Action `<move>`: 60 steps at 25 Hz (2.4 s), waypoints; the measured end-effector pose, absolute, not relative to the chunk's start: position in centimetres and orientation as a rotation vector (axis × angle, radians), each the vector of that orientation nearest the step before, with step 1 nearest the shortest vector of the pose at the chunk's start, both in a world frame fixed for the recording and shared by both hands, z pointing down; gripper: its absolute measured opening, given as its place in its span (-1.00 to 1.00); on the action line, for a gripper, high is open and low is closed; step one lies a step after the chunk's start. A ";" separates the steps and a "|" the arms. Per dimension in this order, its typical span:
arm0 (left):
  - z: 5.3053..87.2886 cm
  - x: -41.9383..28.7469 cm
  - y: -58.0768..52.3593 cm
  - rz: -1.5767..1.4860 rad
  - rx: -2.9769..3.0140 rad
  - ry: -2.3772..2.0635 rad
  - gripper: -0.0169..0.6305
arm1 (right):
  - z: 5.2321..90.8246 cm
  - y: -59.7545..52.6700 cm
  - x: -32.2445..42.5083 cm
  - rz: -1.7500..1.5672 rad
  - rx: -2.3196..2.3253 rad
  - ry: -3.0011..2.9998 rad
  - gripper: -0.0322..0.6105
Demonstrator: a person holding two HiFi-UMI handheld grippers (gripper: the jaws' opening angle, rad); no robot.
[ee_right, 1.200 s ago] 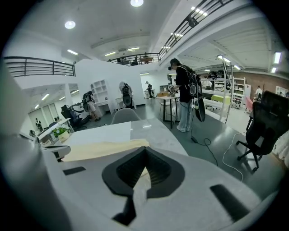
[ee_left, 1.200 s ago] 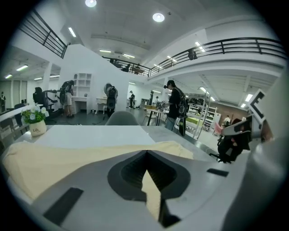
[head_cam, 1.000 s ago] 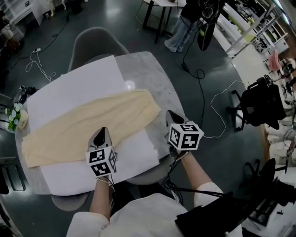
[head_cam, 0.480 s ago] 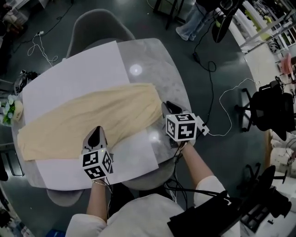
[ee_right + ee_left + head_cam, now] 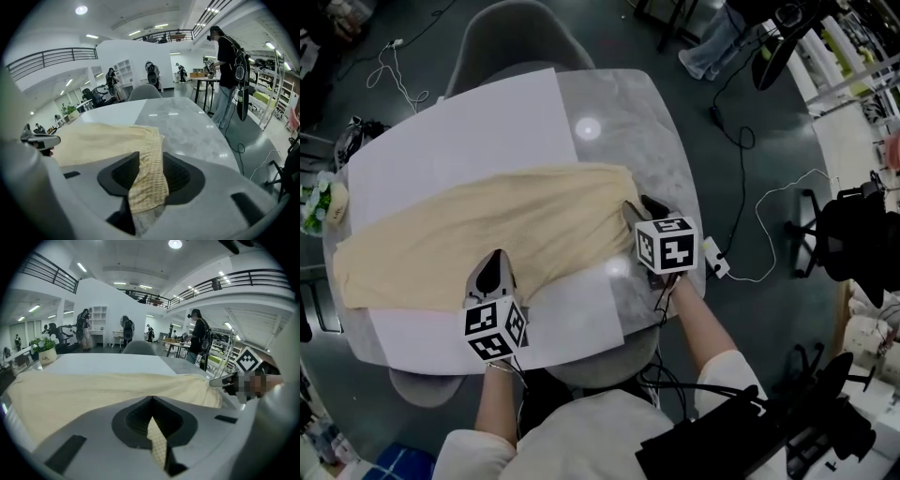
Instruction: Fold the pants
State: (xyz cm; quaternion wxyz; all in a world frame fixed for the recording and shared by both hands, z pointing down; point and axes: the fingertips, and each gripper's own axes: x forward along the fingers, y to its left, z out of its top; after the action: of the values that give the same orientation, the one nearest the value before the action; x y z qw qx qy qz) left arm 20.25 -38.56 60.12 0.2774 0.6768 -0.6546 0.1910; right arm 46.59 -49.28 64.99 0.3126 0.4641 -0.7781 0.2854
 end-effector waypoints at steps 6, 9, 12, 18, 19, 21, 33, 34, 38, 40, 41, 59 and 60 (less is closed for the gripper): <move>60.9 19.1 -37.6 0.536 1.782 -1.771 -0.94 | 66.5 -49.9 46.1 0.751 1.190 -2.024 -0.40; 61.1 18.7 -37.2 0.544 1.772 -1.772 -0.94 | 66.7 -50.0 46.0 0.739 1.195 -2.008 -0.40; 61.3 18.4 -36.9 0.552 1.770 -1.771 -0.94 | 67.3 -50.0 45.7 0.726 1.163 -1.990 -0.39; 61.8 18.2 -36.7 0.550 1.765 -1.769 -0.94 | 67.9 -50.1 45.1 0.703 1.089 -1.936 -0.45; 61.9 18.2 -36.6 0.548 1.765 -1.766 -0.94 | 68.0 -50.2 45.0 0.712 1.086 -1.932 -0.47; 62.1 18.3 -36.4 0.549 1.765 -1.759 -0.94 | 68.1 -50.3 44.6 0.725 1.080 -1.933 -0.53; 61.5 17.4 -35.3 0.526 1.762 -1.758 -0.94 | 66.1 -49.7 43.9 0.728 1.076 -1.996 -0.80; 61.3 17.1 -35.3 0.519 1.760 -1.763 -0.94 | 65.7 -49.6 43.7 0.721 1.075 -2.001 -0.81; 60.0 16.6 -35.0 0.492 1.767 -1.779 -0.94 | 64.6 -49.1 43.2 0.703 1.072 -2.003 -0.81; 59.4 16.4 -34.6 0.485 1.772 -1.785 -0.94 | 63.7 -48.8 42.7 0.696 1.075 -2.018 -0.81; 59.1 16.2 -34.4 0.480 1.772 -1.790 -0.94 | 63.2 -48.7 42.3 0.689 1.074 -2.026 -0.81; 52.6 9.0 -27.9 0.342 1.728 -1.909 -0.94 | 53.5 -45.2 32.0 0.502 0.982 -2.141 -0.81; 52.2 8.4 -27.5 0.339 1.722 -1.914 -0.94 | 52.8 -44.9 31.1 0.491 0.972 -2.146 -0.81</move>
State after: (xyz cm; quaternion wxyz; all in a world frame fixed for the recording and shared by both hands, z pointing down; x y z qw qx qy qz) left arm 8.36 -27.49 52.24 0.2689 0.6387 -0.7099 0.1256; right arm 31.09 -44.92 52.82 0.3591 0.3770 -0.8323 0.1902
